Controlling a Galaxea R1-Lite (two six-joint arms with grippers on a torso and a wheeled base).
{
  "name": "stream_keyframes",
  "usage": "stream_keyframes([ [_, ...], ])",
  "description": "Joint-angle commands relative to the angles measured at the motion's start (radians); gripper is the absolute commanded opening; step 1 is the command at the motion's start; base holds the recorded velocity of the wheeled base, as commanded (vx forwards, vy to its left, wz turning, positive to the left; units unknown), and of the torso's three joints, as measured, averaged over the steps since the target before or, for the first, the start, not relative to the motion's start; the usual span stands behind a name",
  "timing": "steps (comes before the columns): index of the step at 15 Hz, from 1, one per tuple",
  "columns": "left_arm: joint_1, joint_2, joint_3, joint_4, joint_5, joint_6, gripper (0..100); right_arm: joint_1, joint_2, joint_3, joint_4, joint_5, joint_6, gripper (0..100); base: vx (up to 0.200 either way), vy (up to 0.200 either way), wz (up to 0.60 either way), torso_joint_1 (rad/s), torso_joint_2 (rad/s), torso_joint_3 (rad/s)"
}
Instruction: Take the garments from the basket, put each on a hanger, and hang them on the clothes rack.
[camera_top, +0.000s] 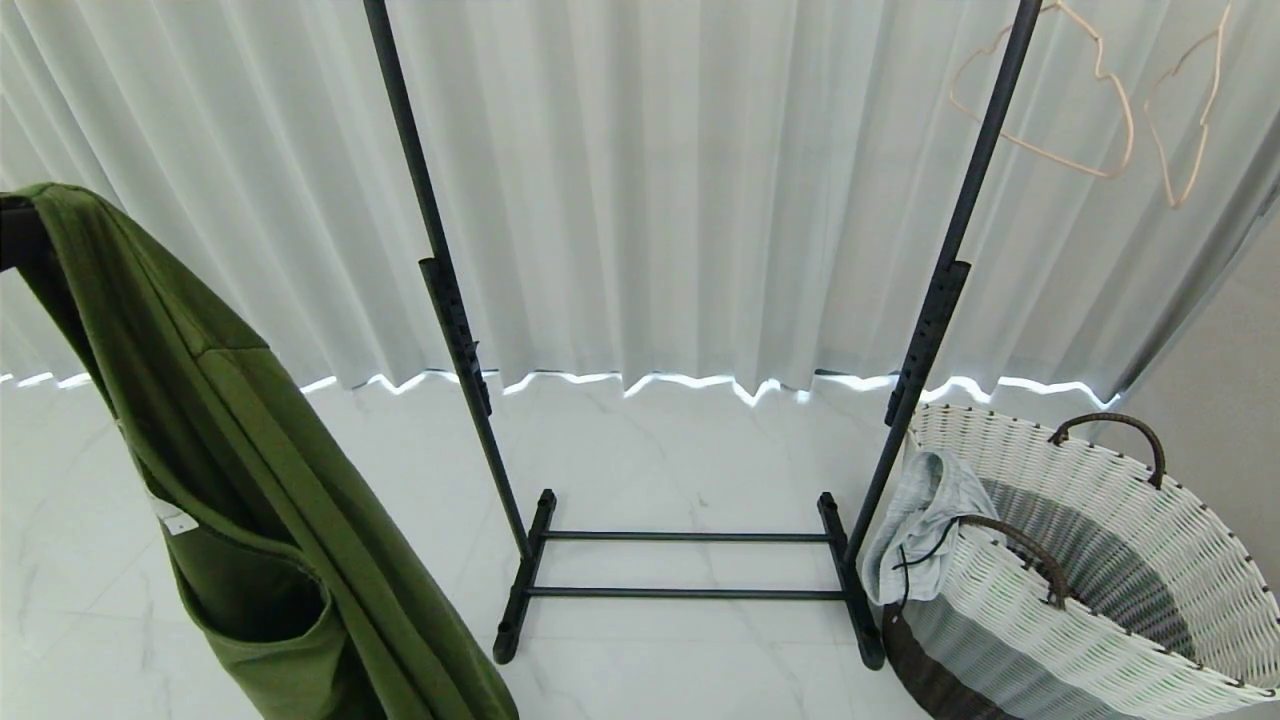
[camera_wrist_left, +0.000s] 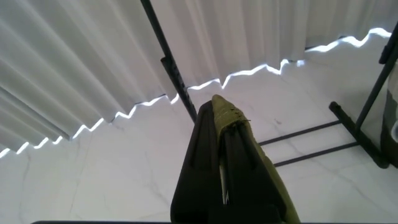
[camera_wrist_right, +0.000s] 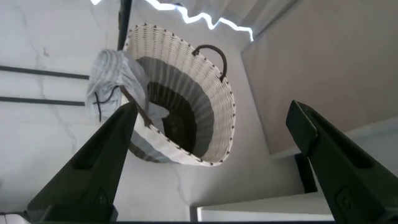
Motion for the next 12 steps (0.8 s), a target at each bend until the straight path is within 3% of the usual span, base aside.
stream_keyframes([
  [1,0.019,-0.006,0.012,0.000,-0.004,-0.004,0,-0.013,-0.032,0.029,-0.001,-0.001,0.000,100,0.000,0.000,0.00,0.000,0.00,0.000],
  [6,0.019,-0.016,0.047,-0.002,-0.004,-0.001,0,-0.015,-0.075,0.061,-0.001,0.001,0.000,100,0.000,0.000,0.00,0.003,-0.01,-0.014],
  [12,0.019,-0.033,0.066,-0.002,-0.002,0.001,0,-0.015,-0.080,0.059,-0.001,0.007,0.001,100,0.000,0.000,0.00,0.132,-0.39,-0.248],
])
